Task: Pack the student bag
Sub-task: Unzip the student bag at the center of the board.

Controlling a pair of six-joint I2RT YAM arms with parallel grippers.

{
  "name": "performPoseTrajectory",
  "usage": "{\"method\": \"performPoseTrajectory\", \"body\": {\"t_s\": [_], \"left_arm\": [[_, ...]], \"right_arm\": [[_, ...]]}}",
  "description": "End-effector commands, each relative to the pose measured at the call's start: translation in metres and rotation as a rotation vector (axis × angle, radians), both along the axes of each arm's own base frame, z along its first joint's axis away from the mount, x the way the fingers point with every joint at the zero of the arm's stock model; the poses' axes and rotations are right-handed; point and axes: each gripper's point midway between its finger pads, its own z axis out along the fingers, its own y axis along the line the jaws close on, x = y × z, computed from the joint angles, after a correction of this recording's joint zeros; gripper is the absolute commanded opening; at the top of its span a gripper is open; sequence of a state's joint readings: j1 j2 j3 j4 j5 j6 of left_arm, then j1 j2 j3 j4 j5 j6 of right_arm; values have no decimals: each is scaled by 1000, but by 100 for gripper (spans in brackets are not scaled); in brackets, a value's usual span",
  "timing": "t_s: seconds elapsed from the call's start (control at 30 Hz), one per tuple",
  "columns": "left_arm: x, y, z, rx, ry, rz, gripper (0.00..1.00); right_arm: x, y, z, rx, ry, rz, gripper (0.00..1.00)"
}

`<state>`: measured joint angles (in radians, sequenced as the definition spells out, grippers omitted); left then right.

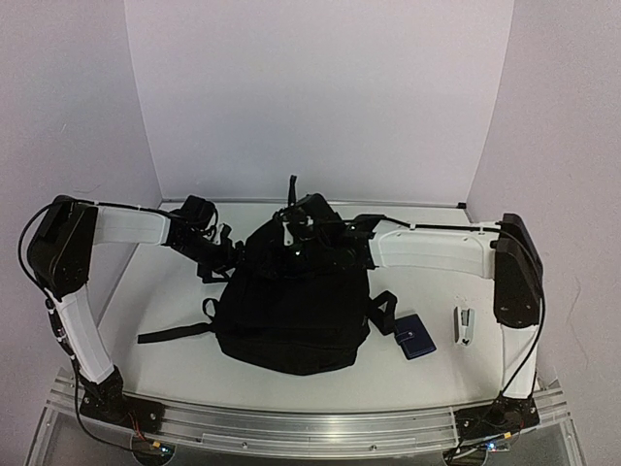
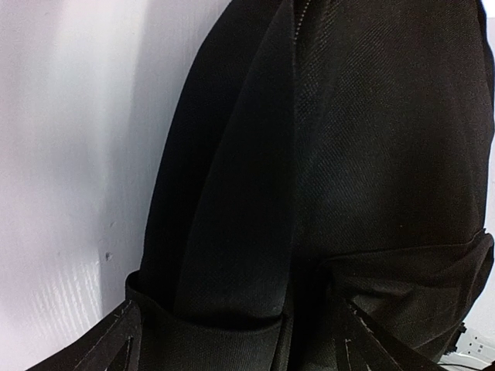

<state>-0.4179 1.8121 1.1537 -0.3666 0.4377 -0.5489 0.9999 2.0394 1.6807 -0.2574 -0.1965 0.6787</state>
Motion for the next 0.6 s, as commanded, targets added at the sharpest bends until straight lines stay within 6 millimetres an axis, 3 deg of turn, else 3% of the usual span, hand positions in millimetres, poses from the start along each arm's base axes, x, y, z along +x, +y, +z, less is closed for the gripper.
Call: {"method": "performPoseTrajectory", "body": {"t_s": [0.0, 0.1, 0.33, 0.57], "left_arm": [[16, -15, 6, -44, -41, -53, 82], [16, -17, 2, -53, -35, -61, 73], [5, -25, 7, -135, -45, -96, 28], [-5, -29, 14, -206, -42, -93, 4]], "right_arm": [[6, 7, -15, -40, 1, -21, 36], [11, 7, -26, -74, -1, -39, 37], [20, -7, -56, -192, 3, -101, 38], [24, -24, -70, -256, -6, -159, 37]]}}
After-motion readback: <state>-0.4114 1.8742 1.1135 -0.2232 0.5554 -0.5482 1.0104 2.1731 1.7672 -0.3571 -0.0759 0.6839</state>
